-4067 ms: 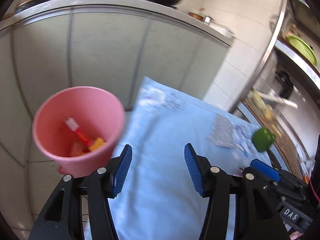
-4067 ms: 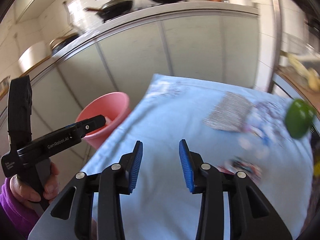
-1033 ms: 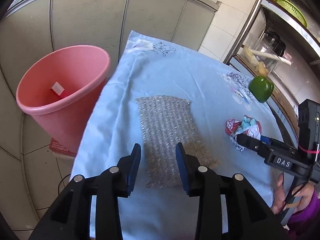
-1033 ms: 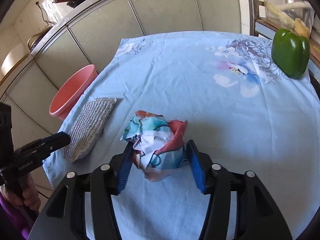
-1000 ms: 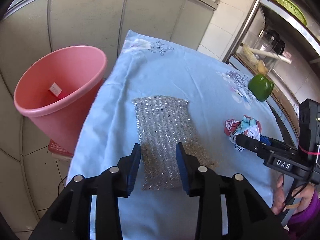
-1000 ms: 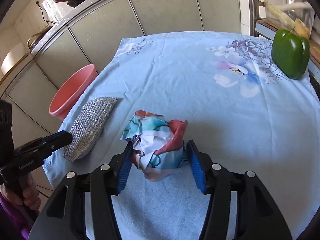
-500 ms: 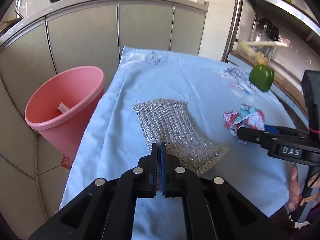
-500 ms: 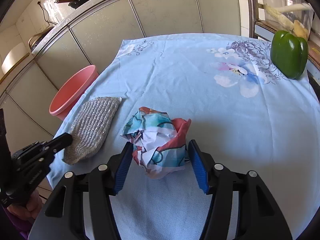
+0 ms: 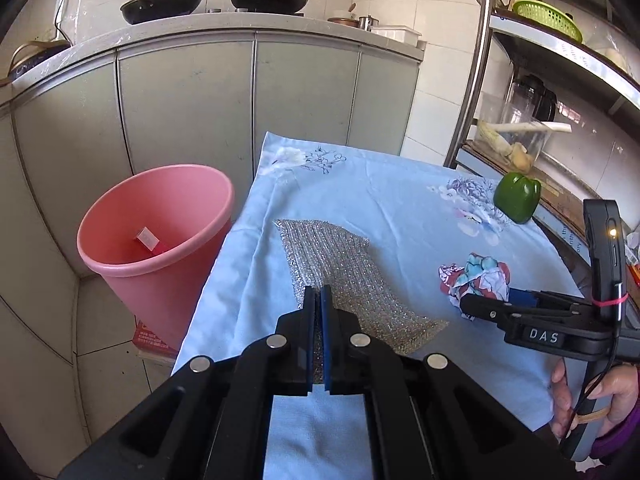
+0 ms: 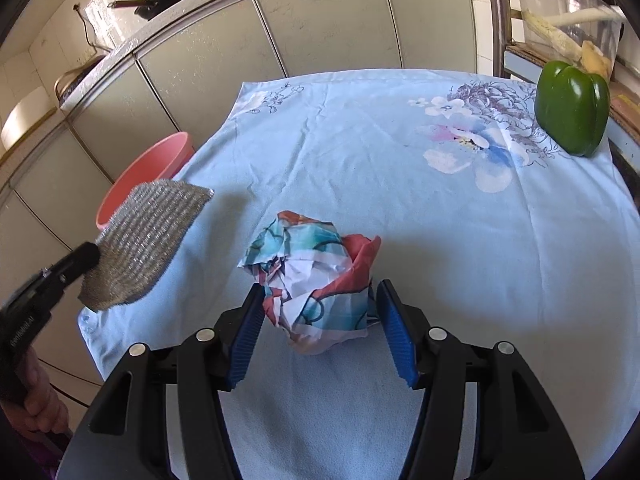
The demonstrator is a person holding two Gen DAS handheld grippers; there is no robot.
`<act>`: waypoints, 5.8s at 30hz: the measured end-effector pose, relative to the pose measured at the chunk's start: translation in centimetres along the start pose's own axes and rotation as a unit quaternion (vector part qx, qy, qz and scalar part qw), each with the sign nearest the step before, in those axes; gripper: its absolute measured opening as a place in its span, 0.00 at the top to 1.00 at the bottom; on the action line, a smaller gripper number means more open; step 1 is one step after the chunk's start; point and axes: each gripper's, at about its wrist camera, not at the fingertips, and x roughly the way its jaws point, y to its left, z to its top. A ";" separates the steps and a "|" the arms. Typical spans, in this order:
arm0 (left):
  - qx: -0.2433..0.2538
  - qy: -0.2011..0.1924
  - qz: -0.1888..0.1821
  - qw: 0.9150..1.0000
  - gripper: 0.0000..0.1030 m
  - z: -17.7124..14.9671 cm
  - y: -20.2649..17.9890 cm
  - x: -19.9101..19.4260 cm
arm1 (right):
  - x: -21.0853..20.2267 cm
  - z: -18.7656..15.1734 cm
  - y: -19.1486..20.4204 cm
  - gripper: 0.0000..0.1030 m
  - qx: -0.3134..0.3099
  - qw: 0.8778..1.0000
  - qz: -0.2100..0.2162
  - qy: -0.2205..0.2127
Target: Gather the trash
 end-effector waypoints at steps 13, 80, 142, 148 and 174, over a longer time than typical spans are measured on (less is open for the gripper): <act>-0.017 -0.011 -0.006 1.000 0.98 0.3 1.0 -0.2 | -2.8 -0.4 -1.0 0.44 0.023 0.999 -0.002 -0.033; -0.171 -0.074 0.117 0.975 0.98 4.9 17.0 -0.2 | 4.4 14.4 18.9 0.98 -0.163 0.976 0.128 -0.068; -0.135 -0.058 0.125 0.981 0.40 4.1 7.4 -6.7 | -4.2 6.3 16.5 0.38 -0.173 0.978 0.091 -0.077; -0.127 -0.056 0.124 0.983 0.39 3.7 6.6 -6.9 | -4.9 5.7 15.7 0.37 -0.167 0.979 0.077 -0.085; -0.103 -0.066 0.125 0.985 0.42 3.4 4.9 -7.5 | -5.5 5.1 14.3 0.36 -0.149 0.982 0.071 -0.089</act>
